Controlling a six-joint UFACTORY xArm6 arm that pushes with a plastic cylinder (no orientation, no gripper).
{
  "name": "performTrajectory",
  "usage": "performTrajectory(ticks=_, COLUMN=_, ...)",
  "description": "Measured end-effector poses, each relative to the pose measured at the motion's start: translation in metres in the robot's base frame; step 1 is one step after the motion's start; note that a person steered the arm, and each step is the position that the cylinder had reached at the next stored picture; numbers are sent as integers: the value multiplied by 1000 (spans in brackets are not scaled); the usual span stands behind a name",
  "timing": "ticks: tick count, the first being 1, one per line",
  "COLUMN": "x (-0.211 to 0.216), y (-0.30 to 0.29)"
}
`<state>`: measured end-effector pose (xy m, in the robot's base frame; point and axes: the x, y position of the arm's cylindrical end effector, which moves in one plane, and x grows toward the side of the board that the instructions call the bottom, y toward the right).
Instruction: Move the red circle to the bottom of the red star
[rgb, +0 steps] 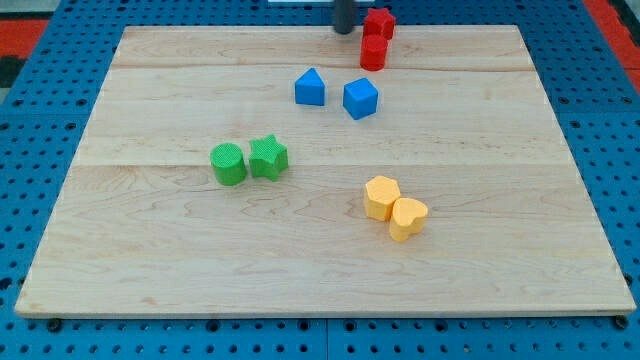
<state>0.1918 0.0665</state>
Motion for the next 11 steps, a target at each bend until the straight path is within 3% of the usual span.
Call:
performTrajectory(ticks=3, x=75, y=78)
performTrajectory(ticks=5, x=91, y=-100)
performTrajectory(ticks=6, x=51, y=-79)
performTrajectory(ticks=7, x=39, y=-40)
performTrajectory(ticks=10, x=69, y=25)
performTrajectory(ticks=11, x=87, y=11)
